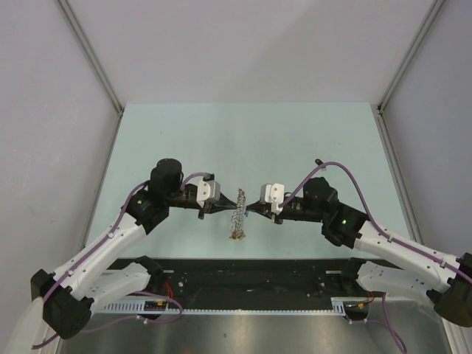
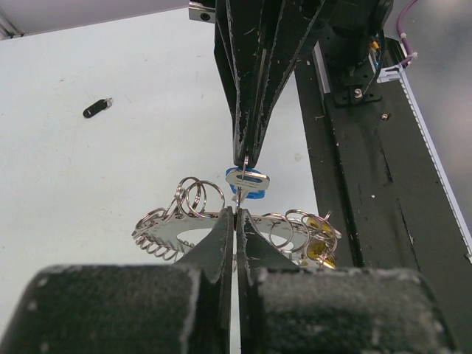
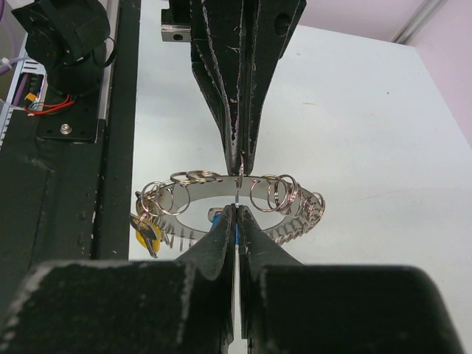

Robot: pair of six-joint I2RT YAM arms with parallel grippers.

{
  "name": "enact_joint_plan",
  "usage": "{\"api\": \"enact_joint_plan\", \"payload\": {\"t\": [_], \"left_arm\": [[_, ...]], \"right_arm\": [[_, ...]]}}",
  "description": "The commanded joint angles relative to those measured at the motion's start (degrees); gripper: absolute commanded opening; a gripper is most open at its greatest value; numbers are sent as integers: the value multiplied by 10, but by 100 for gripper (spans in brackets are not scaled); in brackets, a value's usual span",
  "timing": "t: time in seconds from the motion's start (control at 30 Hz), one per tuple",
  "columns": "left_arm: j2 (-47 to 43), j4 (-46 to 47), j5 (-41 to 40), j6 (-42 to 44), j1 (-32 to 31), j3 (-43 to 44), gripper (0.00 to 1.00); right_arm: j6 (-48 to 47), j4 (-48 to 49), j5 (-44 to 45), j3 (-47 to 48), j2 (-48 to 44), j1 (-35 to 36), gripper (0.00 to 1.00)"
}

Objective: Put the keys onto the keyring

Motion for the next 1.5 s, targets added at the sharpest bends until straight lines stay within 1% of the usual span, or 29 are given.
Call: {"api": "enact_joint_plan", "payload": {"t": [0.0,0.73,1.47], "left_arm": [[-1,5,2,22,-5,32,0],[-2,3,9,23,-5,34,0],[0,3,10,23,-6,34,0]], "right_arm": [[-6,26,9,3,0,4,0],[-4,34,15,3,11,5,0],[3,45,-2,3,13,5,0]]}}
